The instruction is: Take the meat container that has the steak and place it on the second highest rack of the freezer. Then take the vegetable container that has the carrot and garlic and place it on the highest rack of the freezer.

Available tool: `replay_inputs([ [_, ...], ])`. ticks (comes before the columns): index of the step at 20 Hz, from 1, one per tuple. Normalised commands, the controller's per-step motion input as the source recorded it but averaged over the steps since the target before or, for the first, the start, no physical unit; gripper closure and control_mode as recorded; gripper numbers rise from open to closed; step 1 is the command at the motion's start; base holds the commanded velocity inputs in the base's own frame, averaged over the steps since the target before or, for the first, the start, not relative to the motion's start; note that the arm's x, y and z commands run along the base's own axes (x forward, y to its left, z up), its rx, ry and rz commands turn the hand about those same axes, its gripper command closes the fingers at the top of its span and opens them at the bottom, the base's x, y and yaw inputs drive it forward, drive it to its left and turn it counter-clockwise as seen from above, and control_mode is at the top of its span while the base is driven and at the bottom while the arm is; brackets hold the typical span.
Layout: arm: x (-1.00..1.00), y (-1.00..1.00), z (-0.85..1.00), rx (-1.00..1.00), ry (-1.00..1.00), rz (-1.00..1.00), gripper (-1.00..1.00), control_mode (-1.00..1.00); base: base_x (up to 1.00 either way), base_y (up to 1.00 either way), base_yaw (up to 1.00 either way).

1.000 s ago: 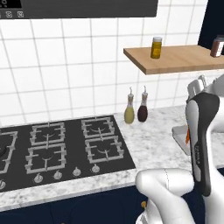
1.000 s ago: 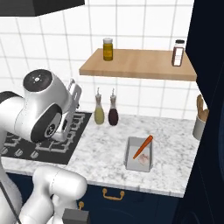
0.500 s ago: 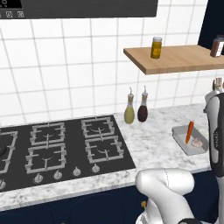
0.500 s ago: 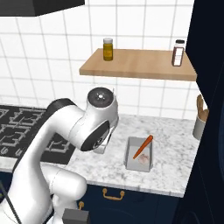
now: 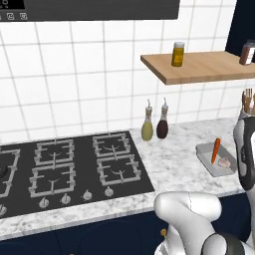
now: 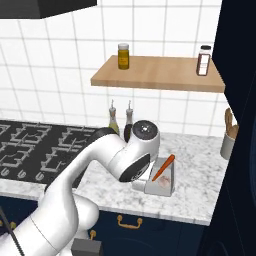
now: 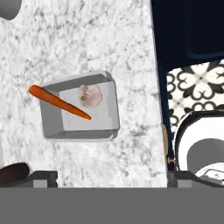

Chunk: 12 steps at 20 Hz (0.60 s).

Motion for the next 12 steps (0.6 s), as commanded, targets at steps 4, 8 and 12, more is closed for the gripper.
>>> replay_inputs([
  [4,0.4,-0.35,-0.57,-0.18,0.27,0.1,-1.0,-1.0,0.0,0.0,0.0],
  [8,0.36,-0.56,-0.46,-0.04,0.18,0.07,-1.0,-1.0,0.0,0.0,0.0],
  [12,0.1,-0.56,-0.45,0.0,0.04,0.09,-1.0,-1.0,0.0,0.0,0.0],
])
